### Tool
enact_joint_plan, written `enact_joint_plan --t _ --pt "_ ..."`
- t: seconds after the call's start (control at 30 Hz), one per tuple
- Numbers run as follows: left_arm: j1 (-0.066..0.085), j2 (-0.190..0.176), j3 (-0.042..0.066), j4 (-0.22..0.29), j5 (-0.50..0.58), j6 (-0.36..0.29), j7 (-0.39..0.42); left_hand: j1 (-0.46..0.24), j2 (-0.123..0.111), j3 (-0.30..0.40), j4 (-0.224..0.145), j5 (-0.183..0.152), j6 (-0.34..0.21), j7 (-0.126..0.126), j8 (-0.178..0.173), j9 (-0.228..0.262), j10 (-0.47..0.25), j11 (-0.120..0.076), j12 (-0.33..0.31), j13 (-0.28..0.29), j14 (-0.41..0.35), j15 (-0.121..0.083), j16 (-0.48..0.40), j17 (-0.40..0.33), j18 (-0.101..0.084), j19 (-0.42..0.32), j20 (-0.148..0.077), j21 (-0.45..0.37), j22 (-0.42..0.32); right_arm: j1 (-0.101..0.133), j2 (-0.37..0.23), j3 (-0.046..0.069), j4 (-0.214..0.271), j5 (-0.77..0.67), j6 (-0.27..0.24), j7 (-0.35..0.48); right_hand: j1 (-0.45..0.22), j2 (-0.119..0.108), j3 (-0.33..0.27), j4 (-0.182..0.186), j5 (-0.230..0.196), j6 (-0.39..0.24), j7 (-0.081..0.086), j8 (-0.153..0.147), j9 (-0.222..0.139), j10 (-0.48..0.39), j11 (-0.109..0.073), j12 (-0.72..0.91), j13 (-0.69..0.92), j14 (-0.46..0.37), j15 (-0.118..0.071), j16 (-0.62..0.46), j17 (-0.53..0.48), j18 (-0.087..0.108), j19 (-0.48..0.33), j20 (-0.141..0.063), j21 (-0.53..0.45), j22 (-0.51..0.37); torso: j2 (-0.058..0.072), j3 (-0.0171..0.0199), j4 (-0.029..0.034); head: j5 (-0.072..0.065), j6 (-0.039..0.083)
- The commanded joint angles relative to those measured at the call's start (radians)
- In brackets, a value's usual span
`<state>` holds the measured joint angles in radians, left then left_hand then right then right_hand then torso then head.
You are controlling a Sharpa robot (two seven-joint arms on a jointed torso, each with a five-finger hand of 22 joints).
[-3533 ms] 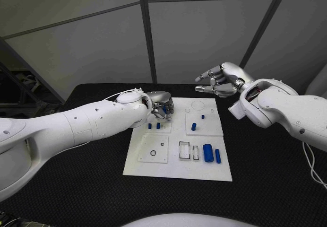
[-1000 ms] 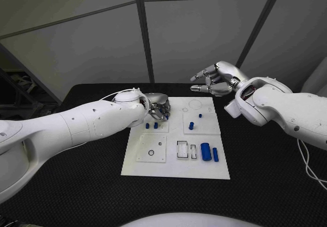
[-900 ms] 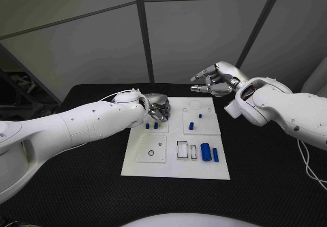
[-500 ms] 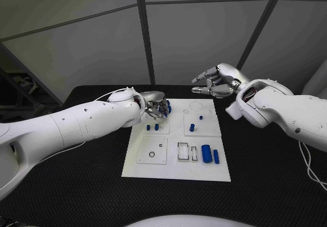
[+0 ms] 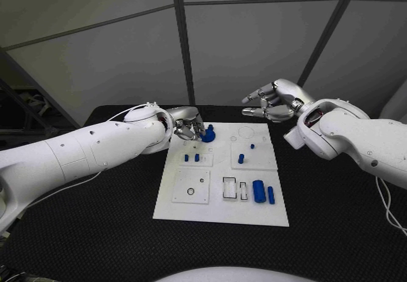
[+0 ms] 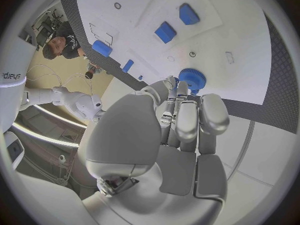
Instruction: Assemble the parts on the task board
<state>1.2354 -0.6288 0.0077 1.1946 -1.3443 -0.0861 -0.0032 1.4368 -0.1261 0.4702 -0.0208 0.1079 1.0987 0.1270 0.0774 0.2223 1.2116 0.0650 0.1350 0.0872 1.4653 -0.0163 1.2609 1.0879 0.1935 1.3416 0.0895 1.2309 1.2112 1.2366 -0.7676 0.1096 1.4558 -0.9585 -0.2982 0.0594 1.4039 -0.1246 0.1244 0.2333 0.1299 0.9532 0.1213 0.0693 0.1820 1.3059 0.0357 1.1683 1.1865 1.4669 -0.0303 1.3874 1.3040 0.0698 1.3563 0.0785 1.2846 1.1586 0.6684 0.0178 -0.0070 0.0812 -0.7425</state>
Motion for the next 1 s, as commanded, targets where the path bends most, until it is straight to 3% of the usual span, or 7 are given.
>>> enact_joint_plan --t 0.03,0.43,1.0 --pt "-0.001 -0.012 0.002 0.006 0.008 0.032 -0.015 -0.007 0.0 -0.002 -0.005 -0.004 0.001 0.003 -0.004 -0.001 0.0 0.0 -0.005 -0.002 0.022 -0.001 0.0 -0.002 -0.095 -0.008 0.0 0.002 0.0 0.002 0.0 0.001 0.0 -0.001 0.005 0.008 -0.005 0.008 -0.002 -0.007 0.003 0.004 -0.001 -0.004 0.001 0.008 0.002 0.005 0.001 0.041 -0.007 -0.004 0.001 0.018 -0.001 -0.004 -0.005 0.0 0.0 0.0 -0.0006 0.002 -0.003" --pt "-0.01 -0.038 0.001 0.013 0.008 0.066 -0.026 -0.01 -0.002 -0.003 -0.009 -0.009 0.006 0.002 -0.003 -0.003 0.003 0.0 -0.006 -0.004 0.021 -0.001 -0.001 -0.005 -0.094 -0.011 0.001 -0.001 -0.003 0.002 -0.001 0.001 -0.001 -0.001 0.006 0.008 -0.005 0.008 -0.002 -0.007 0.003 0.004 -0.001 -0.004 0.001 0.008 0.002 0.005 0.001 0.041 -0.007 -0.004 0.001 0.018 -0.001 -0.004 -0.005 0.0 0.001 0.0005 -0.0022 0.007 -0.01" --pt "-0.019 -0.026 0.001 -0.006 0.008 0.082 -0.031 -0.011 -0.002 -0.003 -0.01 -0.012 0.007 0.001 -0.004 -0.004 0.004 -0.001 -0.007 -0.005 0.021 -0.001 -0.002 -0.007 -0.093 -0.013 0.001 -0.003 -0.004 0.002 0.002 0.001 -0.003 -0.001 0.007 0.009 -0.006 0.011 -0.001 -0.007 0.003 0.007 -0.001 -0.003 0.002 0.009 0.001 0.006 0.001 0.041 -0.007 -0.004 0.001 0.017 0.001 -0.005 -0.005 0.001 0.001 0.0011 -0.0036 0.013 -0.012"
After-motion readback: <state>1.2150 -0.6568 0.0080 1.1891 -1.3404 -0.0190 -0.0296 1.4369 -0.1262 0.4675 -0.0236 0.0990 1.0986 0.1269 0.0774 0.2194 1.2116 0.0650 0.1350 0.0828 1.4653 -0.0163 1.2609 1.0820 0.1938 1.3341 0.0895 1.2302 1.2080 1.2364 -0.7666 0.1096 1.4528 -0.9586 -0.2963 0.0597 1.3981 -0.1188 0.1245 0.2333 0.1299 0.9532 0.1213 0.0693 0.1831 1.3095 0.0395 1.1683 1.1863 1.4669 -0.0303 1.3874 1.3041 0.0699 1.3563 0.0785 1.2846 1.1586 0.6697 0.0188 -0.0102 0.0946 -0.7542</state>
